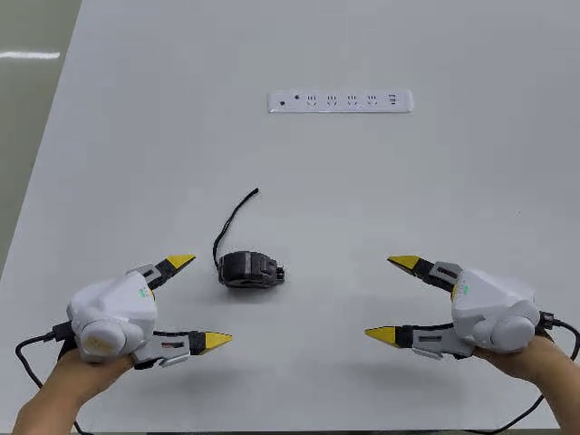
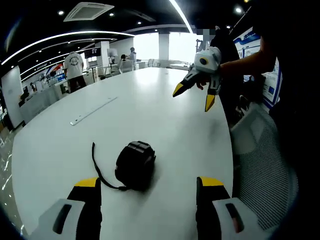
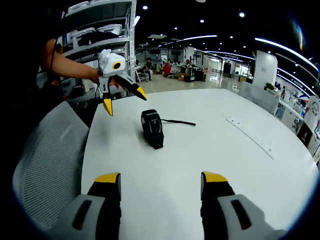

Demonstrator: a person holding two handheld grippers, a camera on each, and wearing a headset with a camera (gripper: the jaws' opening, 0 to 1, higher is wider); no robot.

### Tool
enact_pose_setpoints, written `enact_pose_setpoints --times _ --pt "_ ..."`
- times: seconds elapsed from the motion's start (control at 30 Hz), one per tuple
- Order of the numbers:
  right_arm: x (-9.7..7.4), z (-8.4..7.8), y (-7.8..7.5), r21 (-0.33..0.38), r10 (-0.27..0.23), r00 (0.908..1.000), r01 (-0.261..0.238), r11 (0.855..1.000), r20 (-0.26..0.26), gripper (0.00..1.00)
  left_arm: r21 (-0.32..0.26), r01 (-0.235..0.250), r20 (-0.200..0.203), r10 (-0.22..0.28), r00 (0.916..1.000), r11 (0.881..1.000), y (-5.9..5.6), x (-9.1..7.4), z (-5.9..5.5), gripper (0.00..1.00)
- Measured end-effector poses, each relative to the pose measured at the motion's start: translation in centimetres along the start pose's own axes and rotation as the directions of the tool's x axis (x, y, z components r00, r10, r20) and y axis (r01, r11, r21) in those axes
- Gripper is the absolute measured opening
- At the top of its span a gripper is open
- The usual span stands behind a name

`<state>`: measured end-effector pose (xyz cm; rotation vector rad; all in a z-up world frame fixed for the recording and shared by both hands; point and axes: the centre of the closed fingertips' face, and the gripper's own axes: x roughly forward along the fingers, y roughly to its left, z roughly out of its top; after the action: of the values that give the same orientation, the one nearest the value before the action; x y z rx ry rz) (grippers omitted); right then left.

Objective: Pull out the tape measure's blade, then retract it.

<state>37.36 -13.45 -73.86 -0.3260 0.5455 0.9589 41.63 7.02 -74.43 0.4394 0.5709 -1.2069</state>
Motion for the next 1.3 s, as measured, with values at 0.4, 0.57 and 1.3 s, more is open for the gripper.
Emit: enact_pose_setpoints --times 0.4,0.57,1.3 --pt "2.3 0.4 -0.4 -0.04 0.051 0.9984 -0.052 0.998 -0.026 0.58 0.064 0.051 -0.06 -0.047 0.9971 0.997 1.0 1.8 -0.5 0.67" --pt "3.2 0.7 -0.3 -0.053 0.07 0.9972 -0.072 0.996 -0.026 0.55 0.092 0.073 -0.079 -0.066 0.9948 0.993 1.4 2.5 -0.6 0.65" --pt "8.6 1.5 0.1 -0.087 0.157 0.9865 -0.16 0.983 -0.049 0.41 0.215 0.21 -0.213 -0.164 0.963 0.954 1.6 6.0 -1.4 0.48"
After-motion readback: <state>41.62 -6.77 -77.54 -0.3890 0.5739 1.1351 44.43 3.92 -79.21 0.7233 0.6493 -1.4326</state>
